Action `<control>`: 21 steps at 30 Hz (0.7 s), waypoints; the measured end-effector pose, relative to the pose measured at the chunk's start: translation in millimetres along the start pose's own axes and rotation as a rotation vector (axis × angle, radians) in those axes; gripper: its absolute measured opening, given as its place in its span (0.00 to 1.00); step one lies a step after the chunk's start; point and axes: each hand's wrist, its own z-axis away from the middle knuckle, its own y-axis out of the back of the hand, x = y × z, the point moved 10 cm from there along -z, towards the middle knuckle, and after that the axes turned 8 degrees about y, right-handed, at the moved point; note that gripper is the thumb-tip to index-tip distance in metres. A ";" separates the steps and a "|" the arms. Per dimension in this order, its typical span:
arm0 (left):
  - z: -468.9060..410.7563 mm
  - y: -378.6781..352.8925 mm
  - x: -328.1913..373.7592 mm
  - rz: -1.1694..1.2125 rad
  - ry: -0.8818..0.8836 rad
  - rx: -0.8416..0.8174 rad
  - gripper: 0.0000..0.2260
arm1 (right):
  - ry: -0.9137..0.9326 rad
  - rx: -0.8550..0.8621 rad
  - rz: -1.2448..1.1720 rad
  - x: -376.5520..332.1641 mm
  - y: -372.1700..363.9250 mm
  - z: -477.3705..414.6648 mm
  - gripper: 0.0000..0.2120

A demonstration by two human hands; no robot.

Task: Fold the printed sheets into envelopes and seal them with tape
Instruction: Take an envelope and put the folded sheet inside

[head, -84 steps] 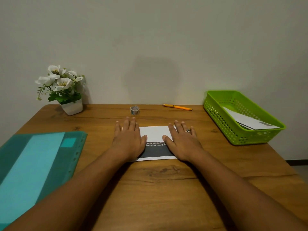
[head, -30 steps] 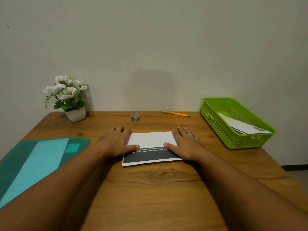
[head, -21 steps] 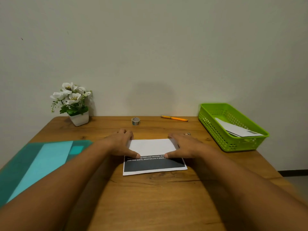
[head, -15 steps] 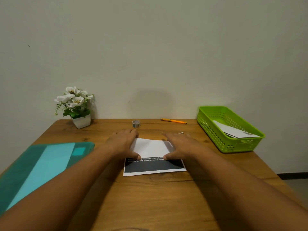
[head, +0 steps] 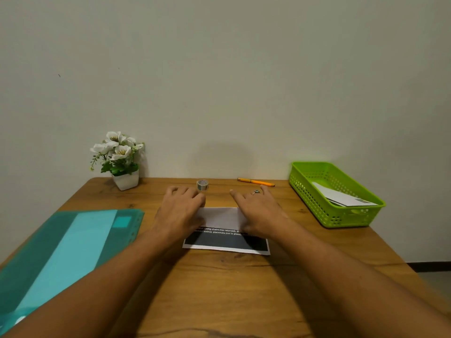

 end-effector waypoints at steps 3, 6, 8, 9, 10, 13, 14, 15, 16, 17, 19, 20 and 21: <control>1.5 2.5 -0.8 0.006 0.017 0.009 0.12 | -0.010 0.060 0.019 -4.0 5.3 -1.1 0.33; 3.1 -3.0 4.7 0.046 0.025 -0.030 0.11 | -0.002 0.062 0.039 -10.2 6.2 -2.9 0.20; 6.3 -10.3 11.2 0.083 0.015 -0.067 0.13 | 0.004 0.045 0.043 -16.3 2.8 -2.1 0.16; 8.1 -14.1 14.0 0.101 0.008 -0.085 0.14 | 0.008 0.043 0.041 -19.7 0.0 -1.6 0.15; 9.5 -18.2 16.6 0.120 0.002 -0.107 0.15 | 0.014 0.048 0.035 -23.0 -4.4 -0.9 0.15; 14.4 -34.7 19.7 0.173 0.005 -0.200 0.19 | 0.007 0.040 -0.050 -25.8 -26.3 2.0 0.17; 16.5 -40.6 19.0 0.178 0.014 -0.230 0.20 | 0.003 0.027 -0.083 -25.2 -35.2 3.7 0.19; 18.3 -44.9 17.7 0.180 0.021 -0.247 0.21 | -0.004 0.015 -0.114 -24.5 -42.5 5.3 0.21; 19.7 -48.4 16.3 0.182 0.028 -0.258 0.22 | -0.012 0.002 -0.144 -24.1 -48.5 7.5 0.22; 21.1 -51.7 14.9 0.185 0.037 -0.269 0.23 | -0.023 -0.009 -0.180 -23.7 -53.0 9.4 0.23; 22.6 -59.2 13.4 0.188 0.055 -0.309 0.29 | -0.050 -0.025 -0.265 -22.7 -58.2 12.1 0.27; 22.7 -63.1 13.1 0.197 0.063 -0.332 0.31 | -0.057 -0.027 -0.294 -23.1 -58.5 12.4 0.30; 22.3 -66.6 12.5 0.210 0.072 -0.346 0.32 | -0.060 -0.023 -0.313 -23.5 -58.6 12.1 0.32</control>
